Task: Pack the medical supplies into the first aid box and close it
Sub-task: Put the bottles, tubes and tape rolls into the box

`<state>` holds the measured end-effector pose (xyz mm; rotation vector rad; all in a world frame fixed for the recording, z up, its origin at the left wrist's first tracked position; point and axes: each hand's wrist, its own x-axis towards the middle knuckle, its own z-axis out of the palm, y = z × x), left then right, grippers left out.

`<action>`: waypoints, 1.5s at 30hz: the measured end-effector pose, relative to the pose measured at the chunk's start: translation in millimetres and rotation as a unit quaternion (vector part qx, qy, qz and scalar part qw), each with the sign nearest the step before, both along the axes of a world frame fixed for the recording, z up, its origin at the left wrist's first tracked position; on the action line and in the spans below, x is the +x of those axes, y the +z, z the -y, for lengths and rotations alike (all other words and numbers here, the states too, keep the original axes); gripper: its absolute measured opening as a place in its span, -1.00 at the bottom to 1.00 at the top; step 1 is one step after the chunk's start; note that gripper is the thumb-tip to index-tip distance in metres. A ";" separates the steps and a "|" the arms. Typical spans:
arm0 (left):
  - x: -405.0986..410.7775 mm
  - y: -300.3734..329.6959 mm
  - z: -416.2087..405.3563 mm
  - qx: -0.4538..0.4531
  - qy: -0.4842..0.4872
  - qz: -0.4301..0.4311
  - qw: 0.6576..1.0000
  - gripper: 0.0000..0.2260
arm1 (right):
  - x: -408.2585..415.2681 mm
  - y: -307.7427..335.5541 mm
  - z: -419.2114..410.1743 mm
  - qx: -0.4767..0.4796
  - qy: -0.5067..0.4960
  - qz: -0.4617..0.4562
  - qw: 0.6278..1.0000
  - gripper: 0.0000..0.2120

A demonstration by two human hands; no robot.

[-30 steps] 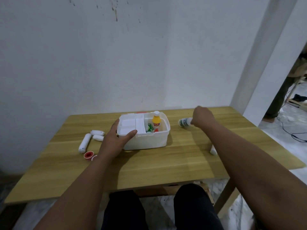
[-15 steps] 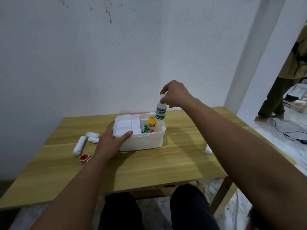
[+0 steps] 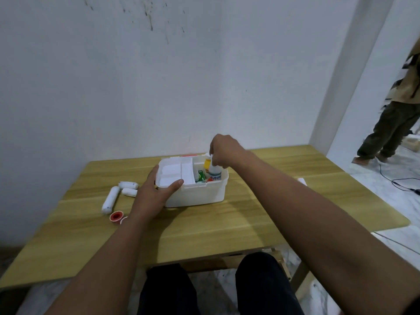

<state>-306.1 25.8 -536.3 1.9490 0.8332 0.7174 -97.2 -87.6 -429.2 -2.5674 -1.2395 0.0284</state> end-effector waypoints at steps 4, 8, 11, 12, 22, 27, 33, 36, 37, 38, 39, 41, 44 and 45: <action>0.6 0.6 1.0 0.002 0.008 -0.001 1.000 -0.11 | -5.8 -13.3 -1.8 -0.009 0.001 0.000 1.000 -0.74; 2.5 0.0 1.2 0.006 0.008 -0.005 1.000 -0.10 | -6.1 5.2 11.6 -0.012 0.008 -0.097 0.995 -0.63; 0.4 0.5 -1.2 0.003 0.000 -0.011 1.000 0.02 | 12.9 21.5 34.5 0.089 -0.026 -0.122 0.988 -0.72; -0.3 0.5 -2.0 0.002 -0.003 -0.012 1.000 0.05 | 23.9 24.0 44.0 0.114 -0.048 -0.105 0.987 -0.76; 7.8 3.1 2.4 0.010 -0.024 0.010 1.000 -0.17 | 81.9 -13.0 163.3 -0.330 -0.238 -0.075 0.911 -0.27; 8.9 5.0 3.1 0.002 -0.022 0.007 1.000 -0.05 | 71.1 -27.8 168.7 -0.368 -0.266 -0.136 0.881 -0.38; 8.1 -0.3 -1.6 0.001 -0.019 -0.001 1.000 -0.01 | 73.4 -41.2 151.4 -0.356 -0.229 -0.081 0.902 -0.77; 8.8 -0.7 -2.4 0.003 -0.020 -0.004 1.000 -0.01 | 69.9 -45.6 142.7 -0.346 -0.206 -0.088 0.911 -0.84; 8.8 -0.6 -2.4 0.003 -0.021 -0.005 1.000 -0.01 | 68.7 -46.0 139.6 -0.332 -0.202 -0.088 0.917 -0.69; 8.7 -1.1 -3.1 0.003 -0.021 -0.006 1.000 0.00 | 68.4 -47.7 137.1 -0.311 -0.203 -0.084 0.925 -0.53; 8.7 -1.2 -3.4 0.003 -0.021 -0.007 1.000 -0.01 | 70.9 -51.6 133.8 -0.293 -0.204 -0.081 0.930 -0.47; 8.1 -1.0 -4.1 0.003 -0.020 -0.008 1.000 -0.01 | 70.5 -51.6 127.9 -0.272 -0.197 -0.074 0.939 -0.44; 7.9 -0.6 -4.2 0.009 -0.019 -0.011 1.000 -0.02 | 54.8 -36.0 120.2 -0.234 -0.191 -0.095 0.948 -0.49; 7.8 -0.3 -4.0 0.009 -0.016 -0.013 1.000 -0.02 | 52.4 -27.8 116.5 -0.187 -0.205 -0.098 0.956 -0.78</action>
